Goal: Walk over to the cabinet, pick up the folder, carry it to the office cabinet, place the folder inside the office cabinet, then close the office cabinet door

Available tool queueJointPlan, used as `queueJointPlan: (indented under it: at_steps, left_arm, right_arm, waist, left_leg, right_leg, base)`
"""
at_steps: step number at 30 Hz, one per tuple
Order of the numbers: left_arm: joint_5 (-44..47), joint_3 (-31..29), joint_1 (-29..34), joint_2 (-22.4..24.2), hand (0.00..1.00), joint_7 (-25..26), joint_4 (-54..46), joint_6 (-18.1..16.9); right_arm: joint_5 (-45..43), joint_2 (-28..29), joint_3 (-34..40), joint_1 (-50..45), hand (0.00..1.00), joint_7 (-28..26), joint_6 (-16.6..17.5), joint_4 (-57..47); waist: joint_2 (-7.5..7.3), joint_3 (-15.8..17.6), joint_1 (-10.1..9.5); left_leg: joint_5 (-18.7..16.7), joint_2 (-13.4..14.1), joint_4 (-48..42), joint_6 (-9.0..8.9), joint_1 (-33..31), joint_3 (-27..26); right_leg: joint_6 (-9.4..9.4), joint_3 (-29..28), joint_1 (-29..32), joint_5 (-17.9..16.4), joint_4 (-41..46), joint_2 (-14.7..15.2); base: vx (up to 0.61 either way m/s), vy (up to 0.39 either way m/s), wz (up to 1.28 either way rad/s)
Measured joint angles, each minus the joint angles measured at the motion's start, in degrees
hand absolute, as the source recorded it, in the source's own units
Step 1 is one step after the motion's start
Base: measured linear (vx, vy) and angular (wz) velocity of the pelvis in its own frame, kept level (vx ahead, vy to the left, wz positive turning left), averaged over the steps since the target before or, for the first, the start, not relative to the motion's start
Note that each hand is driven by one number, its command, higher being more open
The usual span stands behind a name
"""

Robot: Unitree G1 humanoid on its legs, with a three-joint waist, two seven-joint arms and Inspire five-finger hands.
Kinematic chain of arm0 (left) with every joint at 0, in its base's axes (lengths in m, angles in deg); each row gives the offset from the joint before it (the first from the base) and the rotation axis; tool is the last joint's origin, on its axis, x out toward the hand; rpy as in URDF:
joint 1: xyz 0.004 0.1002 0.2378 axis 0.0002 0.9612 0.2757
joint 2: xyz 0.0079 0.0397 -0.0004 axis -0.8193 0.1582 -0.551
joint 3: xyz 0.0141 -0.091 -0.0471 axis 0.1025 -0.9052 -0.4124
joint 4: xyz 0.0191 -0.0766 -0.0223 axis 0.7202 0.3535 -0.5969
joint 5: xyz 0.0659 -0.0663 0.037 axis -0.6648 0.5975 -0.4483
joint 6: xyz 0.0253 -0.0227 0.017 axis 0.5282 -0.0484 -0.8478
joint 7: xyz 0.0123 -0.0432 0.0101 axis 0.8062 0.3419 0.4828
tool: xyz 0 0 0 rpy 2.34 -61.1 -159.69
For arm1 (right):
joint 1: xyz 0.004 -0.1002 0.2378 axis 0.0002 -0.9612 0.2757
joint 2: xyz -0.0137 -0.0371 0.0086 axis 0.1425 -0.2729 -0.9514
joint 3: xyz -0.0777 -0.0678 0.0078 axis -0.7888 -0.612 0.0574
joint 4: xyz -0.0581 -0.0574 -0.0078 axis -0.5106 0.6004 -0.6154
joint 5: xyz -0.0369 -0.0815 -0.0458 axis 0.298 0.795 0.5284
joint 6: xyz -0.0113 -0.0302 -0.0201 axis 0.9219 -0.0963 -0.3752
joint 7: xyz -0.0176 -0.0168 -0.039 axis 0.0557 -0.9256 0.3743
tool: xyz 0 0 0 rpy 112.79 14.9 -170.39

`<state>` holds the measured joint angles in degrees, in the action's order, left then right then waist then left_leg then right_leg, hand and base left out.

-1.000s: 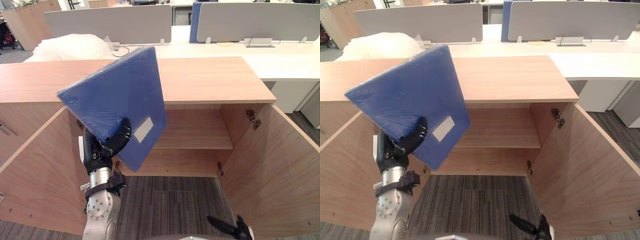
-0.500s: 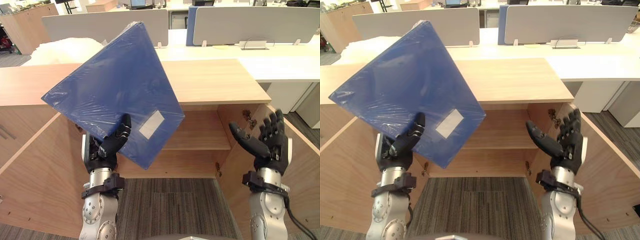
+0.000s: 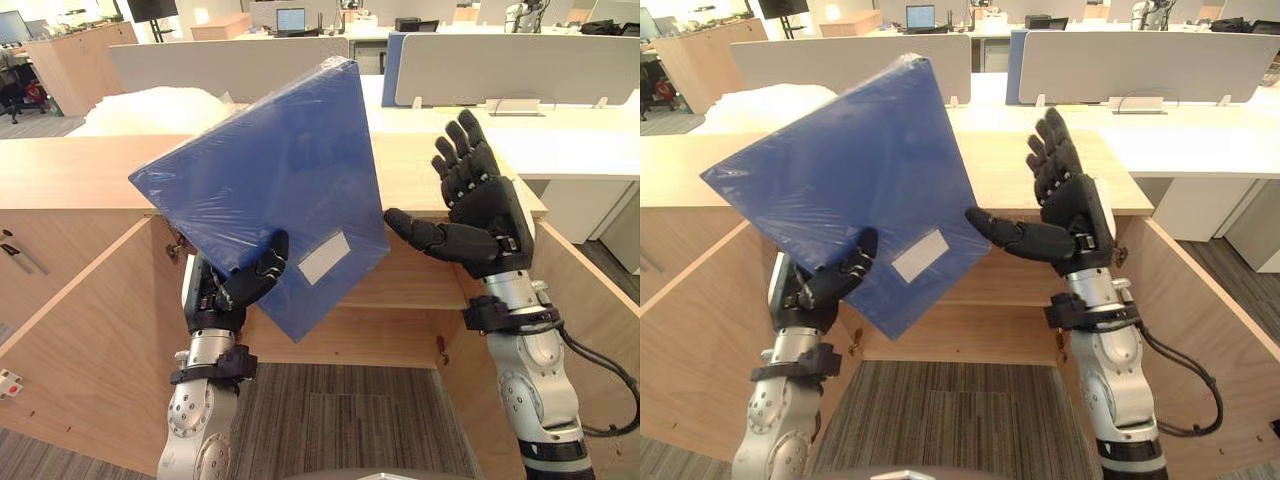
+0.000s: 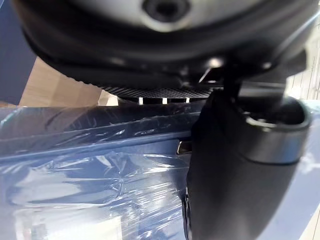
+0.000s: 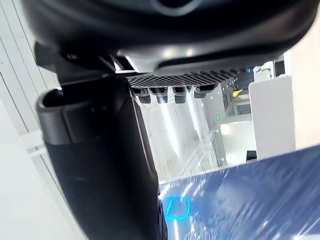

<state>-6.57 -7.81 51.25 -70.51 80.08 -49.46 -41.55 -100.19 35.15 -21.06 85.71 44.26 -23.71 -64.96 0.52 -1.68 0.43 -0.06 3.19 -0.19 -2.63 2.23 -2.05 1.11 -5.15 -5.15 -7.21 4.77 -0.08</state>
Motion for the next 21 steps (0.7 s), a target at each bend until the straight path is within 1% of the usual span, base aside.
queueJointPlan:
  at_steps: [2,4,7,11,13,15,16,17,20,21]
  left_arm:
    - [-1.2,1.6,-0.8,-1.2,0.00,-0.8,0.0,0.0]
    - [-1.2,2.5,-1.8,-2.0,0.00,-1.6,0.0,0.0]
    - [-1.2,2.4,-2.4,-2.6,0.00,-1.9,0.0,-0.6]
    - [-0.9,2.4,-3.2,-3.9,0.00,-1.9,0.0,-1.4]
    - [1.3,2.3,-3.9,-5.9,0.00,-1.9,0.0,-1.6]
    - [4.1,2.4,-4.1,-7.9,0.00,-2.5,0.0,-1.7]
    - [6.6,2.3,-4.1,-9.2,0.00,-3.4,0.0,-1.7]
    - [7.3,2.3,-4.2,-9.8,0.00,-3.6,0.0,-1.7]
    - [11.8,2.3,-4.3,-12.7,0.00,-6.3,0.0,-1.7]
    - [13.1,2.2,-4.4,-14.4,0.00,-7.1,0.0,-1.6]
  right_arm:
    - [-2.2,-3.3,-2.7,2.9,1.00,-1.5,-0.2,1.2]
    - [-3.1,-5.4,-4.9,5.1,1.00,-3.0,-0.2,1.8]
    - [-4.8,-8.3,-5.9,8.5,1.00,-4.4,-0.3,2.8]
    - [-6.6,-14.1,-8.7,13.2,1.00,-5.3,-0.3,5.0]
    - [-6.8,-17.1,-10.1,15.3,1.00,-5.6,-0.2,5.6]
    - [-9.0,-19.0,-11.1,16.6,1.00,-5.8,-0.2,5.9]
    - [-9.7,-20.2,-12.0,17.5,1.00,-6.1,-0.1,6.2]
    - [-10.5,-20.9,-12.3,17.8,1.00,-6.3,-0.1,6.3]
    - [-11.5,-23.2,-13.0,18.1,1.00,-7.3,0.2,6.5]
    - [-11.7,-23.7,-13.3,18.1,0.00,-7.8,0.3,7.1]
  waist:
    - [-0.19,-0.4,-0.06]
    - [-0.29,-0.5,-0.07]
    - [-0.36,-0.6,-0.08]
    - [-0.37,-0.6,-0.12]
    - [-0.36,-0.6,-0.12]
    - [-0.34,-0.7,-0.12]
    - [-0.32,-0.8,-0.11]
    - [-0.32,-0.8,-0.10]
    - [-0.26,-1.3,-0.13]
    - [-0.25,-1.6,-0.12]
  left_leg:
    - [0.1,-0.1,0.0,0.04,0.0,0.2]
    - [0.3,-0.1,0.2,0.05,0.0,0.4]
    - [0.9,-0.2,1.1,0.10,0.3,0.7]
    - [1.7,-0.2,2.3,0.12,0.8,0.7]
    - [1.9,-0.2,2.5,0.13,0.9,0.7]
    - [1.9,-0.2,2.6,0.14,1.0,0.7]
    - [2.0,-0.2,2.6,0.14,1.0,0.7]
    - [2.0,-0.2,2.6,0.14,1.0,0.7]
    - [2.0,-0.2,2.6,0.14,1.0,0.7]
    - [2.0,-0.2,2.6,0.14,1.0,0.7]
  right_leg:
    - [0.00,0.1,-0.1,0.0,0.0,0.0]
    - [-0.01,0.4,-0.1,0.0,0.1,0.0]
    - [0.00,0.6,0.0,0.0,0.2,0.1]
    - [0.02,0.7,0.0,0.1,0.3,0.1]
    - [0.05,0.7,0.0,0.1,0.3,0.1]
    - [0.05,0.7,0.0,0.1,0.3,0.1]
    - [0.05,0.6,0.1,0.1,0.3,0.1]
    - [0.05,0.6,0.1,0.1,0.3,0.1]
    - [0.04,0.6,0.1,0.1,0.3,0.1]
    - [0.04,0.7,0.1,0.1,0.3,0.1]
  base:
    - [-0.03,0.010,0.04]
    - [-0.03,0.006,0.06]
    - [-0.04,0.004,0.05]
    - [-0.04,0.003,0.01]
    - [-0.04,0.003,0.01]
    - [-0.04,0.004,0.00]
    - [-0.04,0.007,-0.01]
    - [-0.04,0.007,0.00]
    - [0.00,0.000,0.00]
    - [-0.03,0.007,0.00]
